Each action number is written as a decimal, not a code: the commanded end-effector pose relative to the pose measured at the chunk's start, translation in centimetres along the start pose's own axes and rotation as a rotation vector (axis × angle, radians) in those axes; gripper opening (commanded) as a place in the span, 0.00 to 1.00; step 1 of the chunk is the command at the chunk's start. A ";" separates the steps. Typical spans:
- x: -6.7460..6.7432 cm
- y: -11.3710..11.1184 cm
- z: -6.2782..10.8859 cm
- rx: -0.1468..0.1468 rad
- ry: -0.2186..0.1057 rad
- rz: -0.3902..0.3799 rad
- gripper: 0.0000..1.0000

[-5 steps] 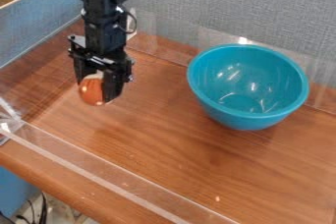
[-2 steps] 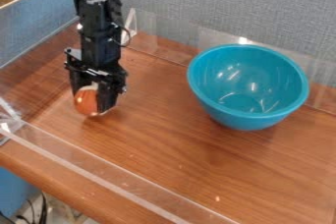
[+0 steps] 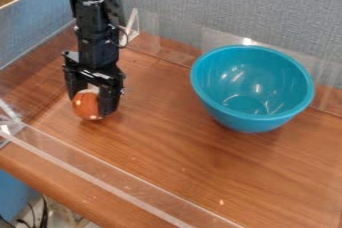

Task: Remove the mushroom from inside the blue bowl and put it on the table

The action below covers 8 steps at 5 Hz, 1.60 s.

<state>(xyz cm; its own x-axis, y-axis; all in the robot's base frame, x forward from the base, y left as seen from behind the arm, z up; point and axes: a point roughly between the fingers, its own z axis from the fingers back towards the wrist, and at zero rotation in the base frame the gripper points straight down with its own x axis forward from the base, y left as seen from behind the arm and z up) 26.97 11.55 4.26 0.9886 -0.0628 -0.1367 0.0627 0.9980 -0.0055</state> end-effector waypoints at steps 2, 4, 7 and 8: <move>0.3 1.1 1.3 0.004 -0.056 0.026 1.00; 0.2 1.3 1.4 -0.012 -0.068 0.031 0.00; -0.4 1.5 3.6 -0.035 -0.110 0.032 0.00; -0.6 1.6 4.3 -0.042 -0.123 0.033 0.00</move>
<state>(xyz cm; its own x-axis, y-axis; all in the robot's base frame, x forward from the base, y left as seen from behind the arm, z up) 26.28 12.23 5.84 0.9937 -0.0410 -0.1041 0.0316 0.9954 -0.0904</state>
